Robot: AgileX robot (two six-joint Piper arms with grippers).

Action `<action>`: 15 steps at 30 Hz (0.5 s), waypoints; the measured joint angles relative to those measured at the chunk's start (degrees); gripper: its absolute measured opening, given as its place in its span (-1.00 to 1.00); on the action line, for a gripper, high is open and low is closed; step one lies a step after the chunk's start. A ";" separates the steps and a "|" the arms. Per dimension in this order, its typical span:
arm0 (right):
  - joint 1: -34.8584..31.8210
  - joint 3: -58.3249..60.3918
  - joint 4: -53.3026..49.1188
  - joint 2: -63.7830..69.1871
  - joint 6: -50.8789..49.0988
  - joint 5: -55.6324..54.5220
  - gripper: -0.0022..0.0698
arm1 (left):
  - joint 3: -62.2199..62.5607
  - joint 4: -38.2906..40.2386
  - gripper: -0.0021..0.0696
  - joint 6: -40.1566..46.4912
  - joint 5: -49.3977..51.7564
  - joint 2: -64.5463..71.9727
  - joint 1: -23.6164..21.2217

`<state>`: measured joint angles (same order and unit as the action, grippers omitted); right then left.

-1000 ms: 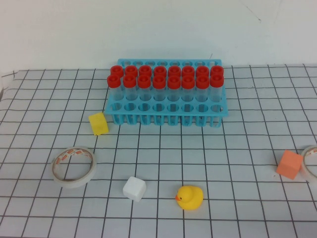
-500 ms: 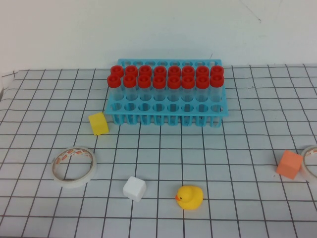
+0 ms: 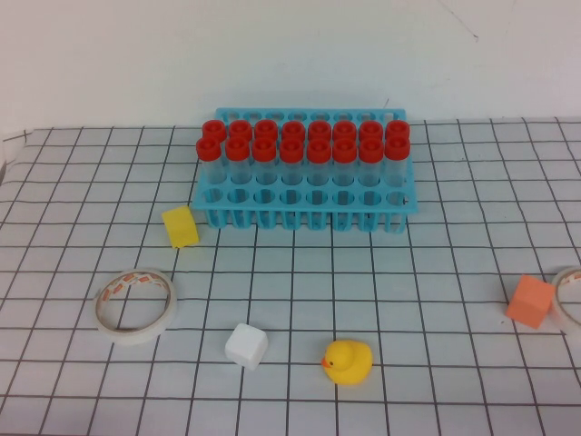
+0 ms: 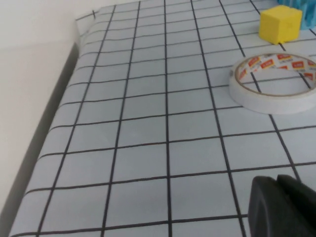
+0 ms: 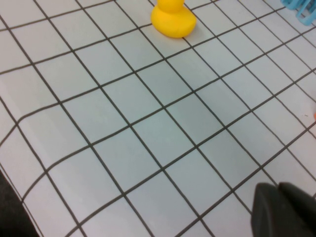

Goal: Place the test tubes

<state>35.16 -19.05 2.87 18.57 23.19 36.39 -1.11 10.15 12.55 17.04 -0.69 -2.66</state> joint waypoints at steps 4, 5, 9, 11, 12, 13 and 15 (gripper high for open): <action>0.00 0.00 0.00 0.00 0.00 0.00 -0.94 | 0.11 0.12 -0.94 1.65 1.01 0.00 3.09; 0.00 0.00 0.00 0.00 0.00 0.00 -0.94 | 0.11 0.12 -0.94 1.93 1.01 0.00 3.75; 0.00 0.00 0.00 0.00 0.00 0.00 -0.94 | 0.11 0.12 -0.94 2.15 1.13 0.00 4.66; 0.00 0.00 0.00 0.00 0.00 0.00 -0.94 | 0.11 0.12 -0.95 2.28 1.13 0.00 4.70; 0.00 0.00 0.00 0.00 0.00 0.00 -0.94 | 0.11 0.12 -0.95 2.28 1.13 0.00 4.70; 0.00 0.00 0.00 0.00 0.00 0.00 -0.94 | 0.11 0.12 -0.95 2.28 1.13 0.00 4.70; 0.00 0.00 0.00 0.00 0.00 0.00 -0.94 | 0.11 0.12 -0.94 1.67 1.13 0.00 4.70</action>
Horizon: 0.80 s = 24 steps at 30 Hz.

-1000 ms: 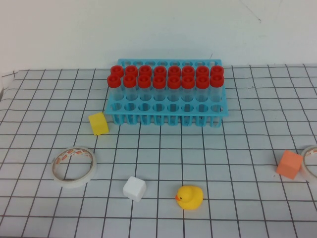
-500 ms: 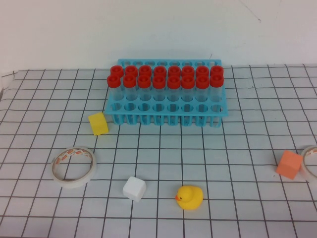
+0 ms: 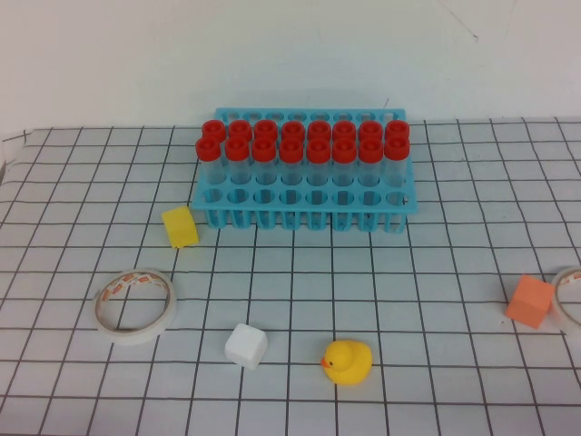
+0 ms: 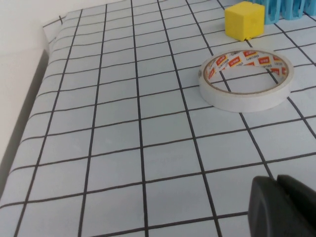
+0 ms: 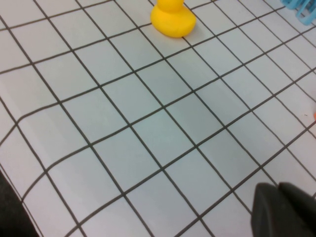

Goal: Place the test tubes

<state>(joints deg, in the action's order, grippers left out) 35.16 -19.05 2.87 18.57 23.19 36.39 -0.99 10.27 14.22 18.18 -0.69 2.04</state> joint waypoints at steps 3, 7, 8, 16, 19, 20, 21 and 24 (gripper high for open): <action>0.00 0.00 0.00 0.00 0.00 0.00 -0.94 | 0.00 0.22 -0.95 -2.09 0.00 0.00 0.10; 0.00 0.00 0.00 0.00 0.00 0.00 -0.94 | 0.00 0.22 -0.94 -4.15 0.00 0.00 0.10; 0.00 0.00 0.00 0.00 0.00 0.00 -0.94 | 0.00 0.22 -0.95 -4.28 0.00 0.00 0.10; 0.00 0.00 0.00 0.00 0.00 0.00 -0.94 | 0.00 0.29 -0.95 -5.47 0.00 0.00 0.10; 0.00 0.00 0.00 0.00 0.00 0.00 -0.94 | 0.00 0.29 -0.95 -5.47 0.00 0.00 0.10; 0.00 0.00 0.00 0.00 0.00 0.00 -0.94 | 0.00 0.29 -0.95 -5.47 0.00 0.00 0.10; 0.00 0.00 0.00 0.00 0.00 0.00 -0.94 | 0.00 0.29 -0.95 -5.47 0.00 0.00 0.10; 0.00 0.00 0.00 0.00 0.00 0.00 -0.94 | 0.00 0.29 -0.95 -5.47 0.00 0.00 0.10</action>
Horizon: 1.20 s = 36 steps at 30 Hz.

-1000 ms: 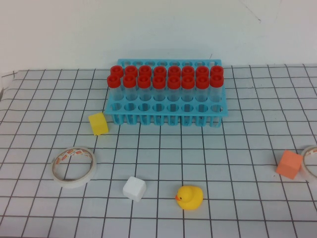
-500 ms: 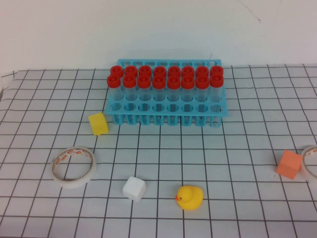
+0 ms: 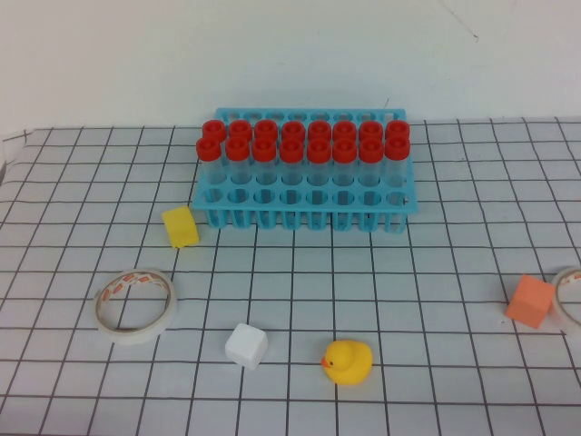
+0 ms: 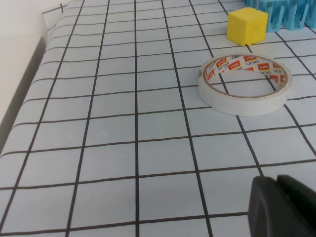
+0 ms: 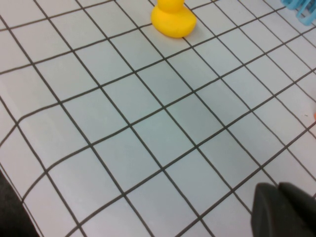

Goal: Place the test tubes

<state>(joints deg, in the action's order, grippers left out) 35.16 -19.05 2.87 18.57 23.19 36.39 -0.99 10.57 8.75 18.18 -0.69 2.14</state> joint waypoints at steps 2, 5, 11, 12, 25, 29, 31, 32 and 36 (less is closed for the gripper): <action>0.00 0.00 0.00 0.00 0.00 0.00 -0.94 | 0.00 0.00 -0.95 0.00 0.00 0.00 0.00; 0.00 0.00 0.00 0.00 0.00 0.00 -0.94 | 0.00 0.00 -0.95 0.00 0.00 0.00 0.00; 0.00 0.00 0.00 0.00 0.00 0.00 -0.94 | 0.00 0.05 -0.95 0.00 0.00 0.00 0.00; 0.00 0.00 0.00 0.00 0.00 0.00 -0.94 | 0.00 0.05 -0.95 0.00 0.00 0.00 0.00; -13.09 0.00 -1.97 -7.13 2.53 0.45 -0.94 | 0.00 0.05 -0.95 0.00 0.00 -0.03 0.00; -22.90 0.00 0.04 -11.50 2.53 0.45 -0.94 | 0.00 0.05 -0.95 0.00 0.00 -0.13 0.00; -27.64 0.00 0.83 -13.54 2.53 0.56 -0.94 | 0.00 0.05 -0.95 0.00 0.00 -0.13 0.00; -29.30 0.00 0.94 -14.31 2.53 0.56 -0.94 | 0.00 0.05 -0.95 0.00 0.00 -0.13 0.00; -34.16 0.31 1.18 -17.32 2.53 0.27 -0.94 | 0.00 0.05 -0.95 0.00 0.00 -0.13 0.00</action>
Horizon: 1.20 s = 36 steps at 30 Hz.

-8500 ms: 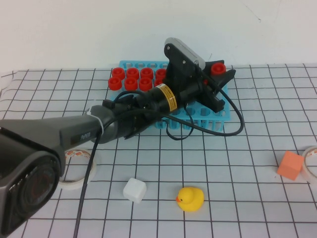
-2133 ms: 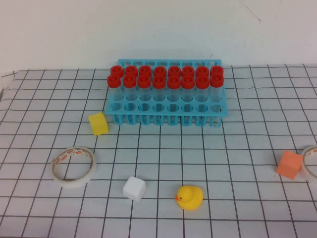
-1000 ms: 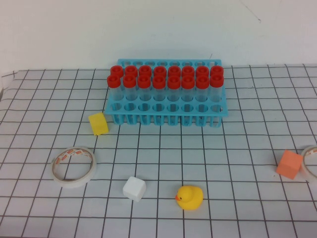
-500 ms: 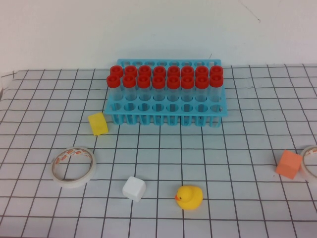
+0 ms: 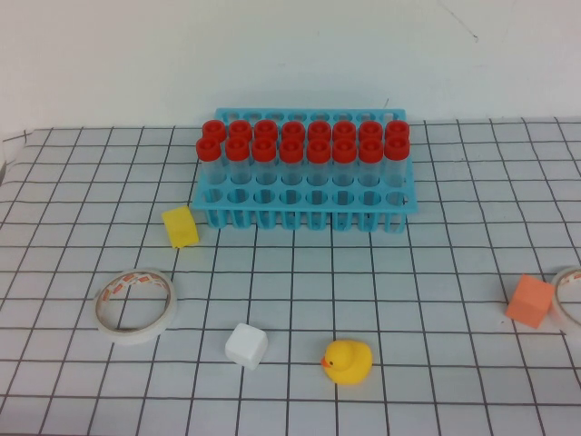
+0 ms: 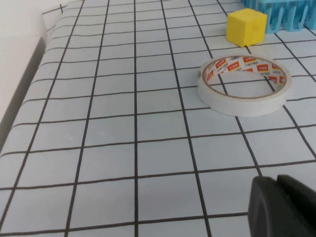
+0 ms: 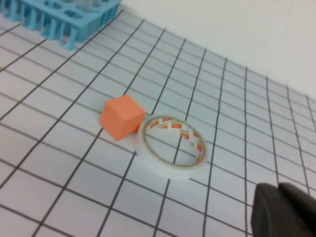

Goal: Place the test tubes

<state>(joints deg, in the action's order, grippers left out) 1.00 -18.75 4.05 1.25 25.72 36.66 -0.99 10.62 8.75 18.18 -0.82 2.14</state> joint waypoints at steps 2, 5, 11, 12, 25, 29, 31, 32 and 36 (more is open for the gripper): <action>-0.65 2.73 0.23 -1.62 0.23 -2.59 -0.94 | 0.00 0.00 -0.95 0.00 0.00 0.00 0.00; -0.65 7.02 0.36 -2.04 0.41 -7.37 -0.94 | 0.00 0.00 -0.95 0.00 0.00 0.00 0.00; -0.65 16.32 0.36 -2.04 0.50 -12.04 -0.94 | 0.00 0.09 -0.95 0.00 0.00 0.00 0.00; -0.65 17.87 0.36 -2.04 0.50 -12.04 -0.94 | 0.00 0.09 -0.95 0.00 0.00 0.00 0.00; -0.65 19.54 0.84 -2.04 -5.24 -15.71 -0.94 | 0.00 0.09 -0.95 0.00 0.00 0.00 0.00; -0.65 19.54 0.84 -2.04 -6.99 -15.71 -0.94 | 0.00 0.09 -0.95 0.00 0.00 0.00 0.00; -0.65 19.54 0.84 -2.04 -7.24 -15.71 -0.94 | 0.00 0.09 -0.95 0.00 0.00 0.00 0.00; -0.65 19.54 0.84 -2.04 -7.24 -15.71 -0.94 | 0.00 0.09 -0.95 0.00 0.00 0.00 0.00; -0.65 19.54 0.84 -2.04 -7.24 -15.80 -0.94 | 0.00 0.09 -0.95 -0.04 0.00 0.00 0.00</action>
<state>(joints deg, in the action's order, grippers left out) 0.35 0.80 4.88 -0.79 18.48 20.86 -0.99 10.70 8.71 18.18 -0.82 2.14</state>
